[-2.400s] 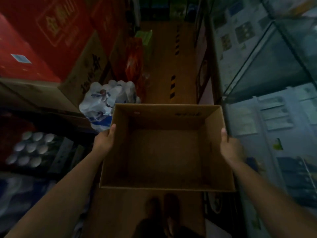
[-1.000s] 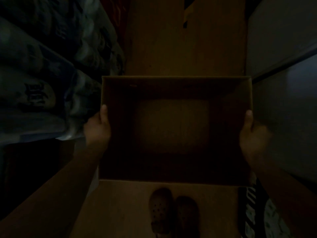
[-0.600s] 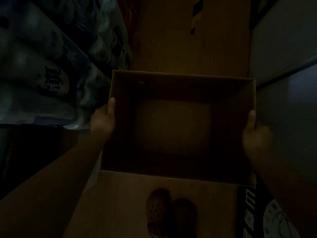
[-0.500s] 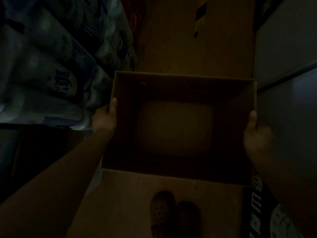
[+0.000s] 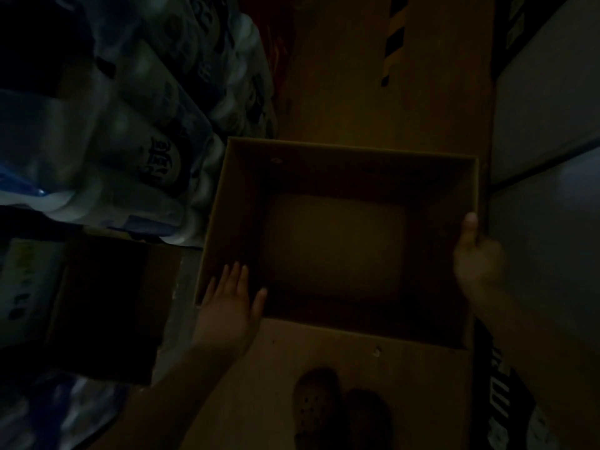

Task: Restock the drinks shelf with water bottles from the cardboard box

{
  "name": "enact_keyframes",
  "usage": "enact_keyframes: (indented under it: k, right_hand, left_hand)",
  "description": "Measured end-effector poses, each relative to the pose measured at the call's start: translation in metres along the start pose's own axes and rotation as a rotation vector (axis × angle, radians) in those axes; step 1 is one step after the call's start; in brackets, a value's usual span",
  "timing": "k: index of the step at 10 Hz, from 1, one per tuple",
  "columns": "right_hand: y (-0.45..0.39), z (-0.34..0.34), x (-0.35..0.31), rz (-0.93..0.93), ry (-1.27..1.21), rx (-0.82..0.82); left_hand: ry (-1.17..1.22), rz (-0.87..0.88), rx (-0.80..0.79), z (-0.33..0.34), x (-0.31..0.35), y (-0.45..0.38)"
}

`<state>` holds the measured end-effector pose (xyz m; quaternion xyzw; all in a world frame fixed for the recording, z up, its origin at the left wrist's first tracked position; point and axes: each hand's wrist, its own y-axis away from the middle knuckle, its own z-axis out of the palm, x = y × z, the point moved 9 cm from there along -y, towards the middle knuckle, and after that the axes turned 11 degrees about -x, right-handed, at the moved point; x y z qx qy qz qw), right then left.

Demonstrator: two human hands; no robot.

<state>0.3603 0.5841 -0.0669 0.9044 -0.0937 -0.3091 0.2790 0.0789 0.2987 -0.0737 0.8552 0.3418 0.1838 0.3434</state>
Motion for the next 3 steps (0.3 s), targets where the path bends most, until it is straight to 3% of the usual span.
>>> enact_keyframes:
  k: [2,3]
  right_hand:
    - [-0.012,0.006,0.014,0.11,-0.085,-0.131]
    - [-0.002,-0.003,0.002,0.089,-0.022,-0.162]
  left_hand:
    - [-0.035,0.031,-0.041,-0.006,0.008,0.003]
    - [0.071,0.058,0.065,-0.034,0.02,0.018]
